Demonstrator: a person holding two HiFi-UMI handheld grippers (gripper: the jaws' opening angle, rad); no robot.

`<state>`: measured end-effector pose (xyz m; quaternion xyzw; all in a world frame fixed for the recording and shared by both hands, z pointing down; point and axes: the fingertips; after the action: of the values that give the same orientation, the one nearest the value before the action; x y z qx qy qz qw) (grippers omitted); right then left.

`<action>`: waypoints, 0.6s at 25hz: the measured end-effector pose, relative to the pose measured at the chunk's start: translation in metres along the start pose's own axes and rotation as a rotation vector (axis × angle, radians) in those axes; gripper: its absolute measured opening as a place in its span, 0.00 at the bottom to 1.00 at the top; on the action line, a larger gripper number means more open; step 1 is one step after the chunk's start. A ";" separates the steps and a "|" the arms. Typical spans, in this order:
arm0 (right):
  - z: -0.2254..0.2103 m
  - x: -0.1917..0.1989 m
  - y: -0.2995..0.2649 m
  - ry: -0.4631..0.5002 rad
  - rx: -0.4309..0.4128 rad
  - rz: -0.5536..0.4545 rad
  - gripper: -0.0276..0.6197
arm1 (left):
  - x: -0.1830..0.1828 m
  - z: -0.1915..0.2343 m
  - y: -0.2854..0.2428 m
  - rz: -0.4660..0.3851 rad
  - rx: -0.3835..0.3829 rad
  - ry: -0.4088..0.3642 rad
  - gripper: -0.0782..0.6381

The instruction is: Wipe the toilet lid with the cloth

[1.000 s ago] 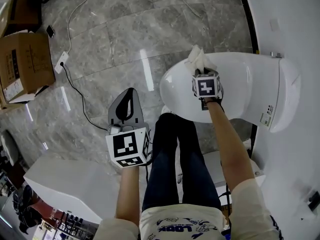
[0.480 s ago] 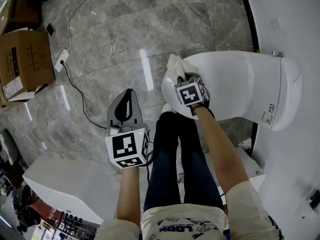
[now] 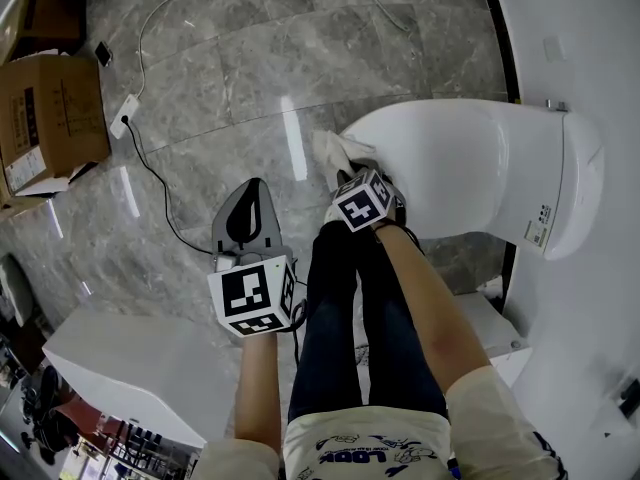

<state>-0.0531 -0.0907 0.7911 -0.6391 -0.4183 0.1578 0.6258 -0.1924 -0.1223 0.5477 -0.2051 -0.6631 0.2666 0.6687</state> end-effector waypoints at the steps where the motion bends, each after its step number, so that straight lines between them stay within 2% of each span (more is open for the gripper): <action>1: 0.003 0.002 0.000 0.019 -0.006 0.004 0.18 | 0.000 -0.001 0.000 -0.001 0.001 -0.001 0.11; 7: 0.024 0.016 0.001 0.141 -0.056 0.028 0.18 | 0.001 -0.007 0.004 -0.003 0.008 -0.003 0.11; 12: 0.034 0.033 0.005 0.331 -0.115 0.060 0.18 | 0.001 -0.013 0.008 -0.005 0.010 -0.008 0.11; 15: 0.034 0.044 0.009 0.407 -0.146 0.080 0.18 | 0.001 -0.018 0.009 -0.006 0.014 -0.013 0.11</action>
<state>-0.0481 -0.0346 0.7914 -0.7177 -0.2681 0.0195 0.6424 -0.1749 -0.1131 0.5422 -0.1964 -0.6662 0.2706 0.6666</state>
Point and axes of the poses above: the fingertips, and each gripper's own axes: y backward along the fingers, z to its left, x out of its underside, and after that the axes turned 2 degrees about -z, right-handed
